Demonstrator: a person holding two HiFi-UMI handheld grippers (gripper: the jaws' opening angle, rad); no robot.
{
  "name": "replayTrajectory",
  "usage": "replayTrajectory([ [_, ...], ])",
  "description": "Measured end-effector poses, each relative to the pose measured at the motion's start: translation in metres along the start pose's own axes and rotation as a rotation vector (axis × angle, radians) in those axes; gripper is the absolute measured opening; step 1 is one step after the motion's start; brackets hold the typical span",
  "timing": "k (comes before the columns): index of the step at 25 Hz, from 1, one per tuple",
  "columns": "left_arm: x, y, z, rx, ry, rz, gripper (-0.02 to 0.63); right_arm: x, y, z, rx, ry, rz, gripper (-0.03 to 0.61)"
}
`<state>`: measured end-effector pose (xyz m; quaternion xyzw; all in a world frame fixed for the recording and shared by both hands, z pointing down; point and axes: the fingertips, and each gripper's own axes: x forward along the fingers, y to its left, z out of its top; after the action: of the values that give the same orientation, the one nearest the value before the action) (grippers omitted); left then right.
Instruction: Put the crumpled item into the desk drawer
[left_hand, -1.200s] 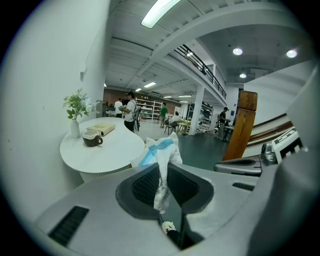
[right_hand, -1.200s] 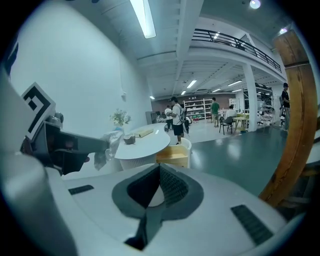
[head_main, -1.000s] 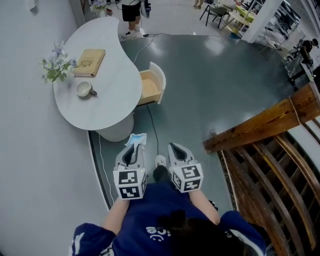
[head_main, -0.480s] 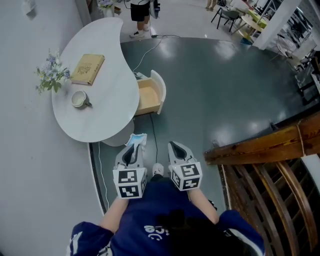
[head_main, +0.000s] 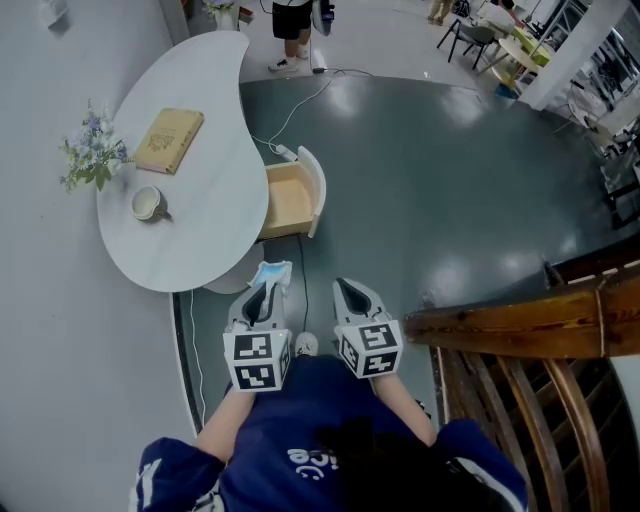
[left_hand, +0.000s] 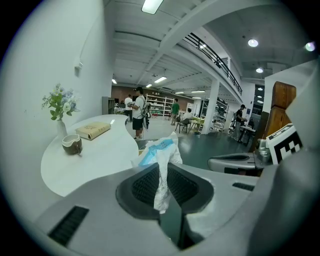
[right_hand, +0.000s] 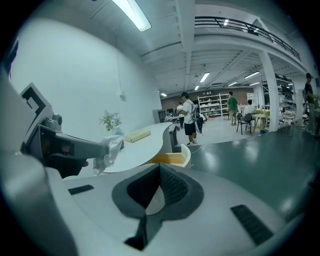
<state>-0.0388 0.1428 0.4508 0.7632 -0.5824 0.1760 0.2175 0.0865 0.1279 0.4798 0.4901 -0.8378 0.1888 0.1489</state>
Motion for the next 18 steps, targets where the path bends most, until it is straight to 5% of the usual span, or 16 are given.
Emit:
replayTrajectory([
  [18,0.068,0.027,0.024,-0.008,0.048,-0.028,0.049,0.046,-0.026,0.02,0.035,0.031,-0.059,0.006],
])
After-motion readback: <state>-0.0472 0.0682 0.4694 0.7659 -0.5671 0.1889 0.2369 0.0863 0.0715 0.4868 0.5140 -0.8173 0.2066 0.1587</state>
